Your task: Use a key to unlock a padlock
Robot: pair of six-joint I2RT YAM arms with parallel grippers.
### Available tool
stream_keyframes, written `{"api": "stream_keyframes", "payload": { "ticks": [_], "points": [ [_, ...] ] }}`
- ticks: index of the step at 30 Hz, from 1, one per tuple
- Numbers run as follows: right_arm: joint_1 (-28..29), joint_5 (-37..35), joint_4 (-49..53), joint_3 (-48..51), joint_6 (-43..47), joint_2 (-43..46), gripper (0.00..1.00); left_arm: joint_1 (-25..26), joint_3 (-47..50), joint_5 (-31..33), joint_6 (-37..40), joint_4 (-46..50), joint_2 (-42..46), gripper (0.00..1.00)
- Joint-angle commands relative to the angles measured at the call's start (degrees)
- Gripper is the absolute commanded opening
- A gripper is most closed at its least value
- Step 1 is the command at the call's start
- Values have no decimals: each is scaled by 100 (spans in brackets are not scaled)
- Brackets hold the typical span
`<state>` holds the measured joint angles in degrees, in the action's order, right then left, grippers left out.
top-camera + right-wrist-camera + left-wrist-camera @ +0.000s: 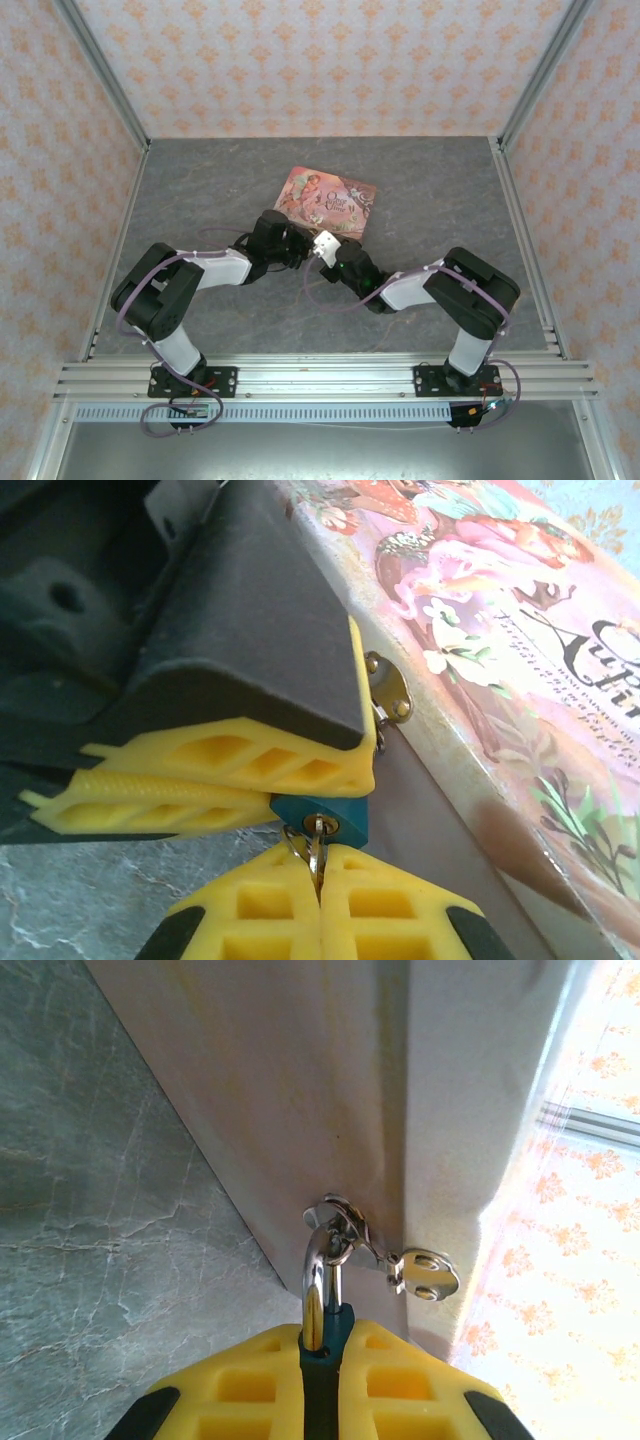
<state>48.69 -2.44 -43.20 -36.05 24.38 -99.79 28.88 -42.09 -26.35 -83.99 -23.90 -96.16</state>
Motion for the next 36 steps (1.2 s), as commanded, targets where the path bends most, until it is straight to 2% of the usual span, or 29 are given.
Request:
{"api": "stream_keyframes", "payload": {
  "ticks": [1,7,10,13,17,23,30,36],
  "points": [
    [-129,54,-461,136,-1055,92,0,83,-85,-187,57,-54,-44,0],
    [-201,333,-471,186,-2040,-18,0,82,-80,-138,130,15,-52,7],
    [-218,367,-455,207,-2350,-78,0,74,-72,-71,242,154,-6,21],
    [-269,457,-523,268,-2778,-110,0,24,-19,56,460,472,171,28],
    [-359,845,-666,369,-3606,-131,0,-111,116,173,756,825,573,49],
    [-469,1203,-850,518,-4916,-37,0,-368,110,473,1388,1732,1336,67],
    [-562,1596,-1048,693,-6392,43,0,-1033,-140,677,2168,2535,1812,78],
    [-700,1996,-944,684,-7359,-70,0,-1510,-1125,429,3197,3390,1351,84]
  ]
}}
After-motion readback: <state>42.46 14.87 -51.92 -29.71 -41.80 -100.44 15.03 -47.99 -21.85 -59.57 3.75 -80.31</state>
